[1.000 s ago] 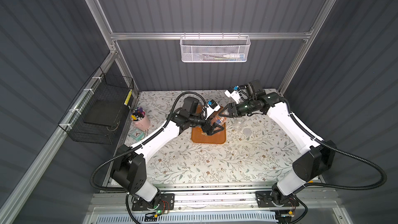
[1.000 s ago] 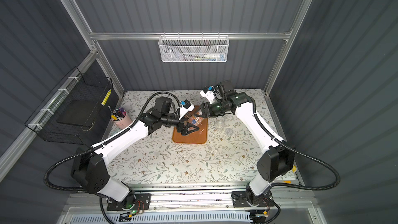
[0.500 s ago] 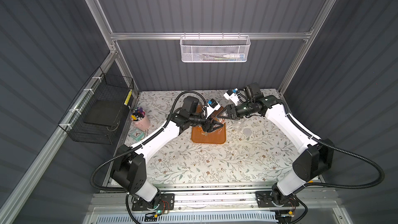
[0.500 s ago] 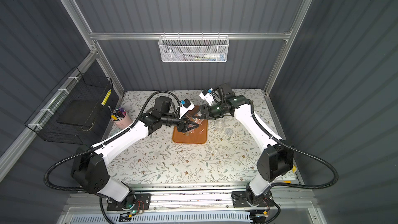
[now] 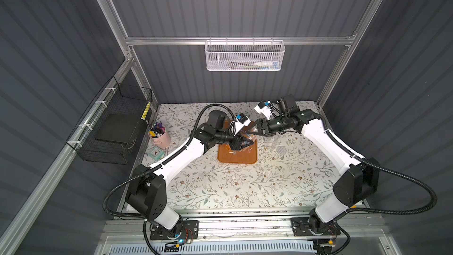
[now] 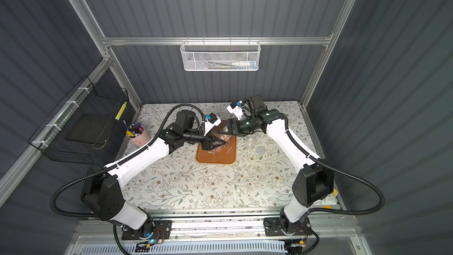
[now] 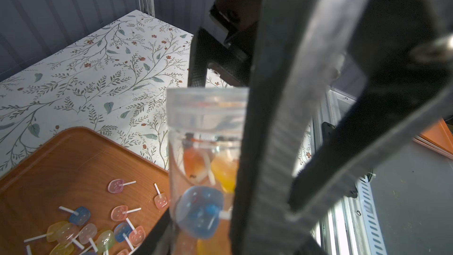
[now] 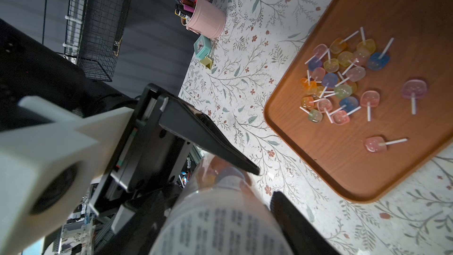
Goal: Pour the candies out of the jar
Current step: Pick up the jar from the center of the board, then unscrew the lid from the jar.
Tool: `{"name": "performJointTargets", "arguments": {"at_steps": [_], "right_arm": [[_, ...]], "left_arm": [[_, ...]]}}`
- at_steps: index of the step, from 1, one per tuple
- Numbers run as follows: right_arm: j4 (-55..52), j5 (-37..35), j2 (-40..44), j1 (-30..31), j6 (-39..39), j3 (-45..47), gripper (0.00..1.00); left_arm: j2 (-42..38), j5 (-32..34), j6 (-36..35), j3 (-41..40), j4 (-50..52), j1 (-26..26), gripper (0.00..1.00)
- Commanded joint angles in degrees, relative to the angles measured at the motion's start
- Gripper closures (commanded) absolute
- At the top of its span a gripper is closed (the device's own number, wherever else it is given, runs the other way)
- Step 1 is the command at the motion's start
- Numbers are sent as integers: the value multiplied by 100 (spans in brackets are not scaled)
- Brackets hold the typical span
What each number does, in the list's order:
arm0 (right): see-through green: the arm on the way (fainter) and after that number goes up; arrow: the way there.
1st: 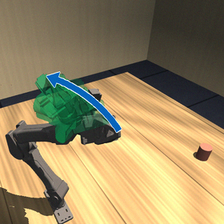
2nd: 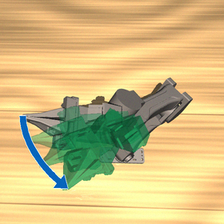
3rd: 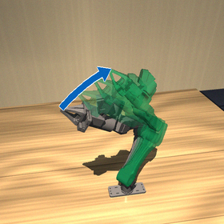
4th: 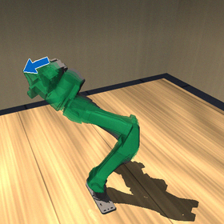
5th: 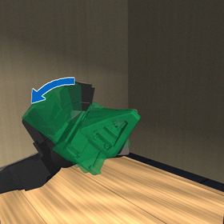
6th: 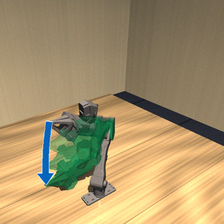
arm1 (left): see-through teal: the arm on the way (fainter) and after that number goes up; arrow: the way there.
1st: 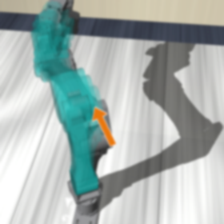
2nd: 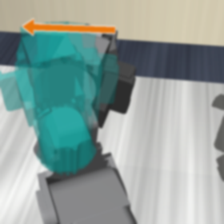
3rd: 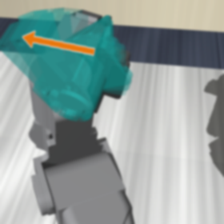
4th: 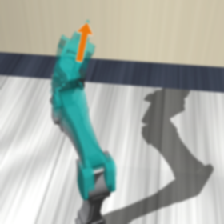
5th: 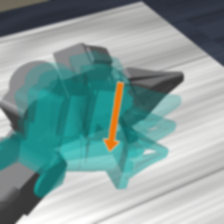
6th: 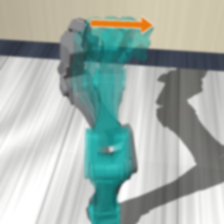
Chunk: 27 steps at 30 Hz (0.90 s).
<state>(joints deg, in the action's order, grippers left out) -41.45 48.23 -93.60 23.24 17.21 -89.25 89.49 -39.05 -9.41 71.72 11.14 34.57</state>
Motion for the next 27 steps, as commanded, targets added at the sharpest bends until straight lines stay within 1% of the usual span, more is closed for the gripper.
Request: {"name": "performJointTargets", "arguments": {"at_steps": [1,2,3,6,11,12,13,17,20,24,27], "right_arm": [[88,11,96,0,19,32,22],[83,-58,113,5,28,23,19],[64,-132,114,0,20,7,18],[-8,-428,132,-13,26,-22,17],[-23,-1029,246,-86,224,23,15],[58,-1075,299,-113,327,72,14],[156,-1120,372,-118,442,115,15],[251,-1319,507,-118,731,152,15],[407,-1583,626,-118,1037,444,16],[1103,-1435,896,-85,1583,1017,17],[1397,-1466,984,24,1808,1177,17]], "left_arm": [[-73,-16,79,-61,-111,24,66],[-72,-7,96,-79,-137,24,66],[-72,14,113,-96,-161,24,68],[-108,98,156,-176,-254,25,78],[-180,246,236,-293,-392,29,89],[-170,270,267,-300,-399,33,97],[-169,320,310,-326,-409,33,100],[-159,402,358,-404,-474,33,100],[-242,562,443,-539,-687,41,100],[-328,687,534,-700,-953,50,100],[-305,689,543,-687,-969,58,100]]}}
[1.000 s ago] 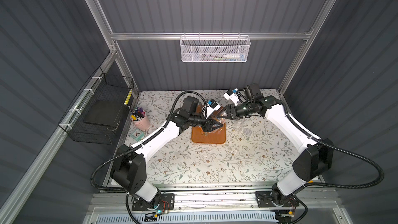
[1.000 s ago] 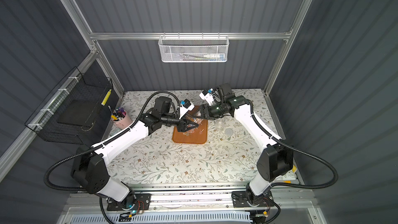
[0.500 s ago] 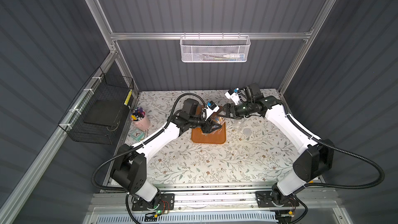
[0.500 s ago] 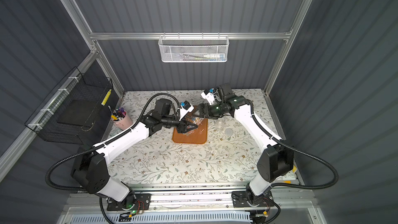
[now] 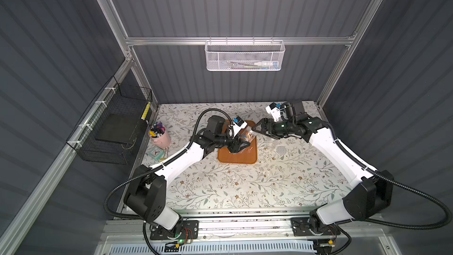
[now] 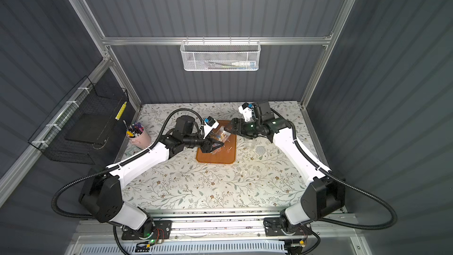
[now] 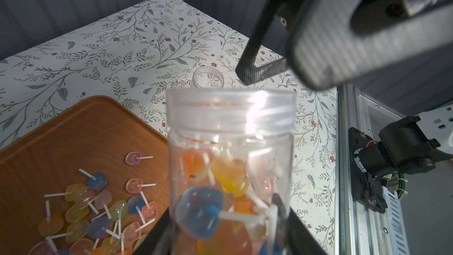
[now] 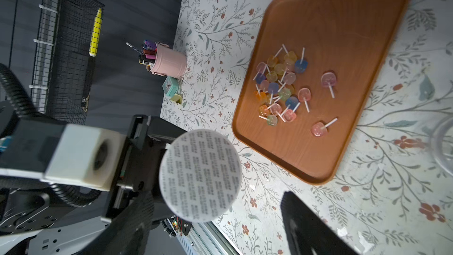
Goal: Pour the candies out of the jar
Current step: Unscrew the lid from the jar.
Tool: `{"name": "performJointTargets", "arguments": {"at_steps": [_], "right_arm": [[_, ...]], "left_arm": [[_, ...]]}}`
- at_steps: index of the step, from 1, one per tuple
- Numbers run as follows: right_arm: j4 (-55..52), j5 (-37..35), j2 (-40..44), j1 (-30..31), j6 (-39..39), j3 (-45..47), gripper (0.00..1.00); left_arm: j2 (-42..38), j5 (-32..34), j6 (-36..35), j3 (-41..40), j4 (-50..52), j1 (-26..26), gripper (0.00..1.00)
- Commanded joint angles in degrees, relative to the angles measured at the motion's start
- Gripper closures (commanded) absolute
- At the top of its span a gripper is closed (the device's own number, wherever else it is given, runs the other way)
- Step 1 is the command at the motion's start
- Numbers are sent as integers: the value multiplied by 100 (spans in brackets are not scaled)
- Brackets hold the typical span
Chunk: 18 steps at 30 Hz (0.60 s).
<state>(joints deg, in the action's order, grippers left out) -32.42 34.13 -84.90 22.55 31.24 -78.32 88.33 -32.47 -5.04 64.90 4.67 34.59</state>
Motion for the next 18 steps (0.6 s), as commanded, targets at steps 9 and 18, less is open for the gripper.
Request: {"name": "performJointTargets", "arguments": {"at_steps": [9,18], "right_arm": [[984,-176,-92,297,878,70,23],[943,-270,-145,373,858,-1,31]], "left_arm": [[-189,69,99,-5,-335,74,100],[-212,144,121,-15,-335,83,100]]}}
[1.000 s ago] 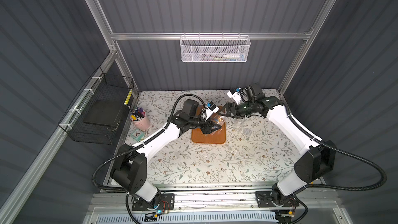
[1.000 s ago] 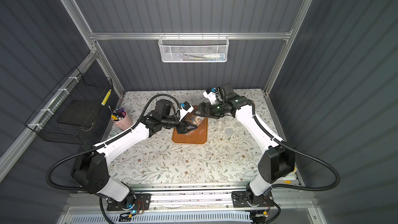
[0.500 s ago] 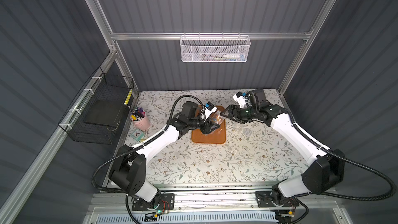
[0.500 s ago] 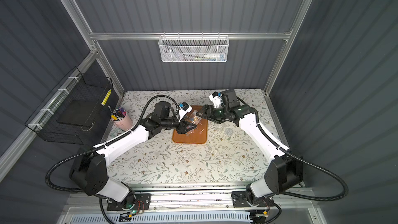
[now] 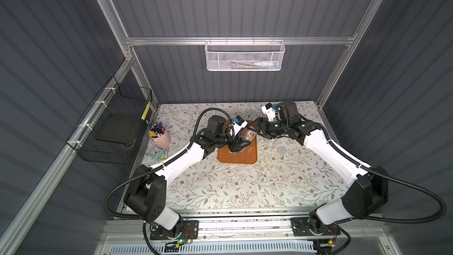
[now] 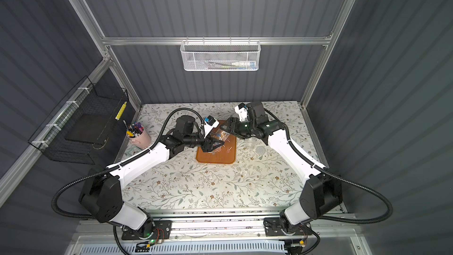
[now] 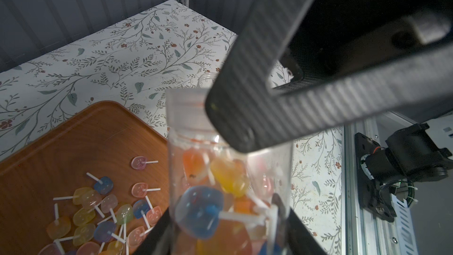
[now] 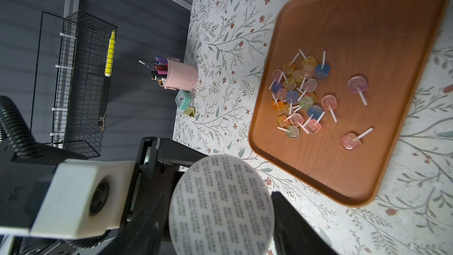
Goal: Pour the candies out of the jar
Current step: Unscrew the lid from the jar.
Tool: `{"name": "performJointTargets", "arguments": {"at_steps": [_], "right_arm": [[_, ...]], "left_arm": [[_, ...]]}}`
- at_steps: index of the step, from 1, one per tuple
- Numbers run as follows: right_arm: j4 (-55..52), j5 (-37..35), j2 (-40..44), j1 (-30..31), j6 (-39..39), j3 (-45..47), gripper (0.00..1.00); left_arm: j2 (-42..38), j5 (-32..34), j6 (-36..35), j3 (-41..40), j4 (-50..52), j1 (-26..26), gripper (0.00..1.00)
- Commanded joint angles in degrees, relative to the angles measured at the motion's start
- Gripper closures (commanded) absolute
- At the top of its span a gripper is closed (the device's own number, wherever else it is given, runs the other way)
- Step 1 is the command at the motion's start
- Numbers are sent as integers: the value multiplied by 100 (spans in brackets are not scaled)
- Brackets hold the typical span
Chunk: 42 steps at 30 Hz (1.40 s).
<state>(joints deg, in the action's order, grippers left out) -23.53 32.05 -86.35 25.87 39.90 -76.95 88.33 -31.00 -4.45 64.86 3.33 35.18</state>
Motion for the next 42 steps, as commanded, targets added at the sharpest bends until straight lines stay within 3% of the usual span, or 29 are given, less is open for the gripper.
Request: {"name": "performJointTargets", "arguments": {"at_steps": [1,11,21,28,33,38,42], "right_arm": [[50,-89,3,35,-17,-130,31],[95,-12,89,20,-491,-180,43],[1330,2094,344,-328,-1434,58,44],[1407,2720,390,-381,-1767,42,44],[1294,2587,364,-398,-1753,21,44],[700,1439,381,-390,-1575,-101,19],[476,621,382,-373,-1126,0,17]], "left_arm": [[-203,-10,67,-2,-201,24,100],[-185,-374,147,37,-283,24,100],[-273,-1724,431,35,-500,24,100],[-247,-2035,559,-9,-654,24,100],[-195,-1871,568,30,-603,24,100],[-159,-1098,506,99,-352,24,100],[-190,-629,518,63,-423,25,100]]}}
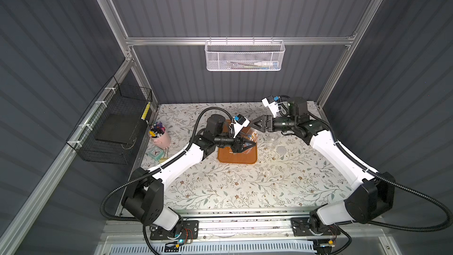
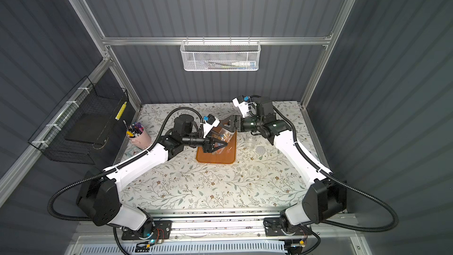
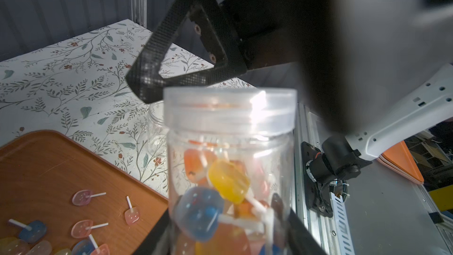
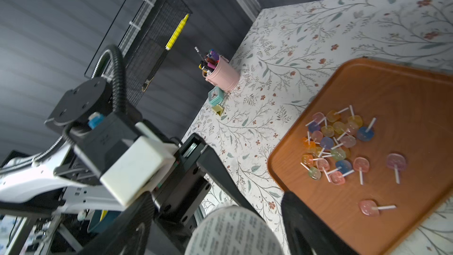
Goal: Pour the candies out of the jar
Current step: Unscrew the lid from the jar.
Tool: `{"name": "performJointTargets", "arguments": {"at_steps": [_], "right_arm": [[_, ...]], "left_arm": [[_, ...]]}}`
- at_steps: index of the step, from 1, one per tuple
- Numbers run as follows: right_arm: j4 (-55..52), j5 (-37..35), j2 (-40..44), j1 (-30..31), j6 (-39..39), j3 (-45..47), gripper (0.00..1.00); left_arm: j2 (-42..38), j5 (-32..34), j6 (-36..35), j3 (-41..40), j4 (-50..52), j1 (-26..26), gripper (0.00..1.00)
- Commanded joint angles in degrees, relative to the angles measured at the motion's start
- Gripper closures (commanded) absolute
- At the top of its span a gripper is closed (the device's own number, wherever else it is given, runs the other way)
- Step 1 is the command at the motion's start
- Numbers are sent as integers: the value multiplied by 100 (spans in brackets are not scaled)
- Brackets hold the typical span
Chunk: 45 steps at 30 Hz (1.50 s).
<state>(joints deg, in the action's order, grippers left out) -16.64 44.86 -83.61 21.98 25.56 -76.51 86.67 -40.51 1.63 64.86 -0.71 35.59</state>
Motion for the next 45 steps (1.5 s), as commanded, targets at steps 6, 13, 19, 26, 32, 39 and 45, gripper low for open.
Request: {"name": "performJointTargets", "arguments": {"at_steps": [6,13,19,26,32,39,45], "right_arm": [[-304,-1700,256,269,805,172,18],[-59,-2100,234,634,1237,120,22],[-265,-2359,67,780,1315,-73,28],[-129,-2425,73,808,1353,-11,44],[885,-1195,302,526,806,395,50],[2373,682,666,170,402,828,49],[2335,1098,706,149,265,753,48]], "left_arm": [[-140,948,-83,-69,-212,48,100],[-124,1250,-135,-65,-185,156,100],[-151,1397,-143,-60,-152,210,100],[-150,1387,-146,-68,-157,236,100],[-277,426,-101,-202,-505,226,100],[-217,-950,-21,-31,-465,226,100],[-47,-1552,262,74,-662,222,100]]}}
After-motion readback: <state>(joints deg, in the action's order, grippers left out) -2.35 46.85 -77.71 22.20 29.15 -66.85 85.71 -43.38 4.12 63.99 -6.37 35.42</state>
